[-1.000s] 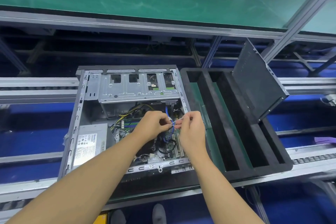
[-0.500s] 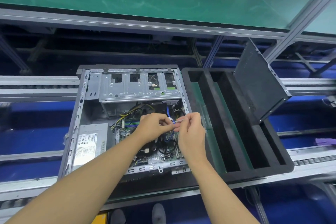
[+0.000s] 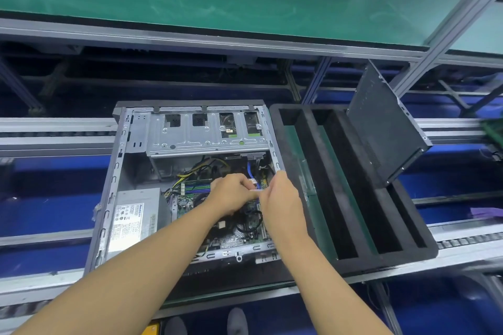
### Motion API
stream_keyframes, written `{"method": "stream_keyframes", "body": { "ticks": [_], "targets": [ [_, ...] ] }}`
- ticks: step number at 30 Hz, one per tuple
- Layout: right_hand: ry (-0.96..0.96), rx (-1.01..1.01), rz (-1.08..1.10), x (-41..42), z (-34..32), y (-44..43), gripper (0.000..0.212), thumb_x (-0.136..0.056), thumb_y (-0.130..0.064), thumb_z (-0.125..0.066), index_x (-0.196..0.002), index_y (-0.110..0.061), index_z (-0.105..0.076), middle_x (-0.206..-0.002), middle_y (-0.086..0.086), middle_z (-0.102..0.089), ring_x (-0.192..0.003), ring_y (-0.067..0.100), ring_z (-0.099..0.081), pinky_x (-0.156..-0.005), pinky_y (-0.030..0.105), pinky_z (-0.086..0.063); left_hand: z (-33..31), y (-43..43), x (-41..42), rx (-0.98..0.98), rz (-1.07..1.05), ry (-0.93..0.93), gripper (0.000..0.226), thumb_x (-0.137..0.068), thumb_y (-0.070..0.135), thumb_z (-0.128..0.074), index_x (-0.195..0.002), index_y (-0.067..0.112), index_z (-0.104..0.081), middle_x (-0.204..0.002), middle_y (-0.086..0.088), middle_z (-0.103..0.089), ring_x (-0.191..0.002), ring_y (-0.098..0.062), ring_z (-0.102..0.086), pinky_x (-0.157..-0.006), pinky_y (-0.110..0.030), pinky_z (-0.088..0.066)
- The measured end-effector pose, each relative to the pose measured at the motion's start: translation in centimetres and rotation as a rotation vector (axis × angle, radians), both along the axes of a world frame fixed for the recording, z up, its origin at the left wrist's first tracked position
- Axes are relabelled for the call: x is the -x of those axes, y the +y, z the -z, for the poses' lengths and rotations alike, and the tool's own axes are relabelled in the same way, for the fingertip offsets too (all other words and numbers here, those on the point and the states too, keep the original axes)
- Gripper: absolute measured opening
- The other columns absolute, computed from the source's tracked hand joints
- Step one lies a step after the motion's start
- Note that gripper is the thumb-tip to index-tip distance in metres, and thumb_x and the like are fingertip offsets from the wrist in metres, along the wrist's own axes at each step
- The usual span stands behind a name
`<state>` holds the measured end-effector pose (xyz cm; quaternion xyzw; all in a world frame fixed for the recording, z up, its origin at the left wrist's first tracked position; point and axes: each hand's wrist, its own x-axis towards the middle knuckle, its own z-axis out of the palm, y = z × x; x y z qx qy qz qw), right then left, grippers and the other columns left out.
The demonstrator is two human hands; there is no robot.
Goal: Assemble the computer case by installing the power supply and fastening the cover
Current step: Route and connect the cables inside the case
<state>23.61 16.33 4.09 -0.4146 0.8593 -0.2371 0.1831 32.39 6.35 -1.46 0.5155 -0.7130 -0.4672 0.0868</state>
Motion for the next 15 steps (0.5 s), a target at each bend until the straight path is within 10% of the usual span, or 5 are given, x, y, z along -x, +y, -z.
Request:
{"method": "stream_keyframes", "body": {
  "ticks": [10,15],
  "targets": [
    [0.432,-0.603,-0.424,-1.0,-1.3,-0.8,0.036,-0.099,0.002,-0.055,-0.135,-0.003,-0.053,-0.128,0.012,-0.06,-0.11,0.021,-0.068,-0.074,0.028,-0.051,-0.5,-0.9,-1.9,-0.301,0.24,0.255,0.03,-0.086,-0.004,-0.059,-0.104,0.019,-0.067,-0.104,-0.001,-0.075,-0.085,-0.01,-0.062,-0.099,-0.037,-0.046],
    [0.489,-0.762,-0.497,-1.3,-0.4,-1.5,0.044,-0.097,-0.001,-0.059,-0.141,-0.005,-0.054,-0.132,0.008,-0.063,-0.119,0.026,-0.065,-0.072,0.032,-0.049,-0.8,-1.8,-2.3,-0.298,0.307,0.221,0.012,-0.098,0.025,-0.061,-0.108,0.022,-0.067,-0.112,0.006,-0.07,-0.101,-0.009,-0.061,-0.096,-0.028,-0.045]
  ]
}}
